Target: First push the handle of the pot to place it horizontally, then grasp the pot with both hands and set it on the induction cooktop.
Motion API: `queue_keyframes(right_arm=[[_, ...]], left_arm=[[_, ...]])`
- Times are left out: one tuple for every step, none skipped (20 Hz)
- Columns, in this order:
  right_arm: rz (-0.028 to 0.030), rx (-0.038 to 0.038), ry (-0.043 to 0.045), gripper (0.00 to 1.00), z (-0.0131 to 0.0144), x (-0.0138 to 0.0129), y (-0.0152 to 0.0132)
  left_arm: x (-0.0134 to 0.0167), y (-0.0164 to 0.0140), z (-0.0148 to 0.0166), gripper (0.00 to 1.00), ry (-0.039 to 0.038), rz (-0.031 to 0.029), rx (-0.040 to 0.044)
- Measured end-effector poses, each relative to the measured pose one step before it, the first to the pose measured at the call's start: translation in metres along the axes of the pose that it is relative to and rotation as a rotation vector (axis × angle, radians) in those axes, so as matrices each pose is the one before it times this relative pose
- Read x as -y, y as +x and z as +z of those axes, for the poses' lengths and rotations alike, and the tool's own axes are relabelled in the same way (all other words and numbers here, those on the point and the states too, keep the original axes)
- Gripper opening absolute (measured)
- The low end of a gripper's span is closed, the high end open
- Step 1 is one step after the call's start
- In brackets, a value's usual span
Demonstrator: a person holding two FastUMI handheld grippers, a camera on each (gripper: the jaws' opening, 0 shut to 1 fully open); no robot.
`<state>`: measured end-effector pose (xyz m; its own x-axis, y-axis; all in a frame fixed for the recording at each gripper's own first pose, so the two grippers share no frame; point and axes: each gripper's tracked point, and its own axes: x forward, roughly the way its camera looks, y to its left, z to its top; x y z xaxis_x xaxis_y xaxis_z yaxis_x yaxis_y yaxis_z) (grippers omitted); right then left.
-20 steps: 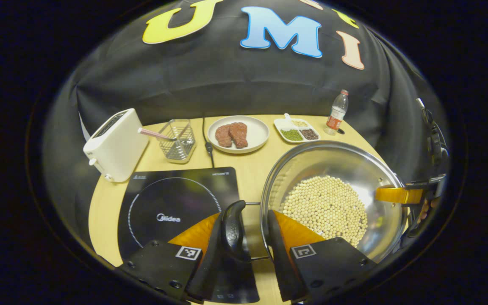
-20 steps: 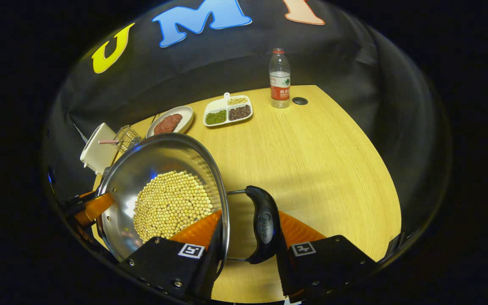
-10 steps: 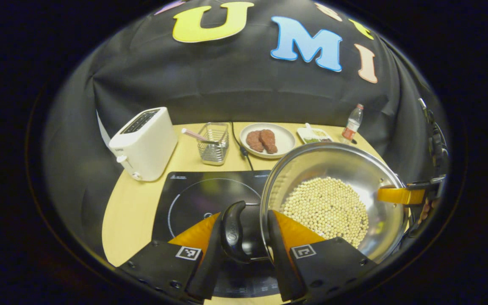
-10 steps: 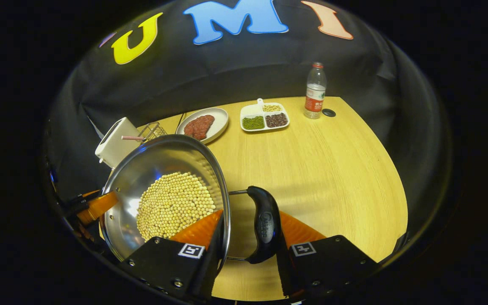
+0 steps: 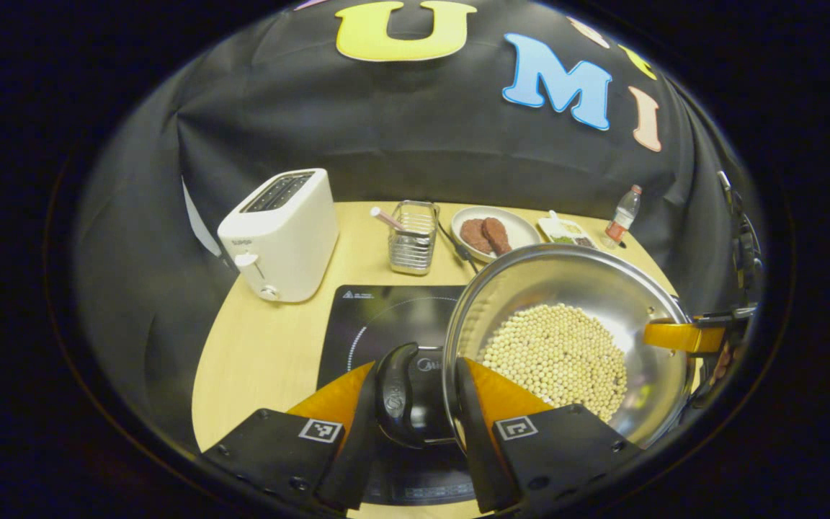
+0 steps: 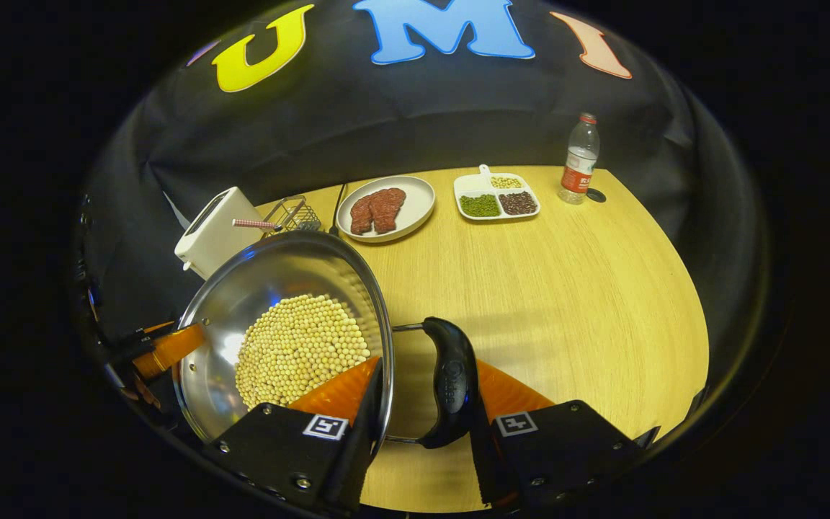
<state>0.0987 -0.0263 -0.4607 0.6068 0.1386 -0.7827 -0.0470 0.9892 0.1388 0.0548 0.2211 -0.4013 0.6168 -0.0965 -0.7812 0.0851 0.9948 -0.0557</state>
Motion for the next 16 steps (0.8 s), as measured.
queue_keyframes(right_arm=[[0.00258, -0.00252, -0.00094, 0.60, -0.00099, -0.00083, 0.00089], [0.00255, -0.00202, 0.00128, 0.60, -0.00056, -0.00097, 0.00063], [0.00151, -0.00229, -0.00090, 0.60, -0.00067, -0.00085, 0.00054], [0.00197, -0.00142, 0.00068, 0.60, -0.00048, -0.00017, 0.00065], [0.00103, -0.00130, -0.00050, 0.60, -0.00041, 0.00045, 0.00087], [0.00250, -0.00094, -0.00101, 0.60, 0.00022, 0.00248, 0.00105], [0.00042, -0.00178, 0.00014, 0.60, -0.00128, 0.00226, -0.00041], [-0.00086, 0.00064, 0.00006, 0.60, -0.00660, 0.00159, 0.00163], [-0.00059, -0.00333, -0.00013, 0.60, 0.00146, 0.00304, -0.00072], [0.00202, -0.00183, 0.00033, 0.60, 0.00060, 0.00028, -0.00191], [0.00287, -0.00209, -0.00329, 0.60, -0.00158, -0.00206, 0.00019], [0.00089, 0.00006, -0.00025, 0.60, -0.00144, -0.00645, -0.00153], [0.00044, -0.00164, 0.00173, 0.60, -0.00003, -0.00074, 0.00037], [0.00084, -0.00289, 0.00087, 0.60, -0.00101, -0.00051, -0.00049], [0.00054, -0.00415, -0.00040, 0.60, -0.00130, 0.00037, 0.00031], [0.00111, 0.00173, 0.00099, 0.60, -0.00064, 0.00103, -0.00047]], left_arm=[[-0.00668, 0.00027, 0.00091, 0.60, -0.00051, 0.00357, 0.00082], [-0.00772, -0.00141, 0.00138, 0.60, -0.00252, 0.00428, -0.00038], [-0.00742, 0.00104, 0.00141, 0.63, 0.00019, 0.00367, 0.00117], [-0.00626, -0.00027, 0.00072, 0.60, 0.00313, 0.00170, 0.00001], [-0.00661, 0.00117, 0.00093, 0.63, 0.00150, 0.00125, -0.00208], [-0.00712, 0.00141, -0.00104, 0.60, 0.00100, 0.00214, -0.00032], [-0.00675, 0.00125, -0.00011, 0.63, -0.00184, 0.00129, 0.00017], [-0.00440, 0.00334, -0.00094, 0.63, -0.00138, 0.00082, 0.00044], [-0.00341, 0.00171, 0.00062, 0.63, -0.00145, -0.00035, -0.00103], [-0.00447, 0.00361, -0.00136, 0.63, 0.00180, 0.00068, 0.00038], [-0.00493, 0.00162, -0.00093, 0.63, 0.00355, -0.00147, 0.00035], [-0.00405, 0.00116, -0.00136, 0.63, 0.00067, -0.00385, -0.00021], [-0.00361, 0.00190, 0.00044, 0.60, 0.00038, -0.00313, 0.00098], [-0.00411, 0.00241, 0.00011, 0.60, 0.00452, -0.00144, 0.00061], [-0.00553, 0.00160, -0.00044, 0.63, 0.00163, -0.00072, 0.00073], [-0.00403, 0.00304, 0.00039, 0.60, -0.00228, -0.00189, 0.00054]])
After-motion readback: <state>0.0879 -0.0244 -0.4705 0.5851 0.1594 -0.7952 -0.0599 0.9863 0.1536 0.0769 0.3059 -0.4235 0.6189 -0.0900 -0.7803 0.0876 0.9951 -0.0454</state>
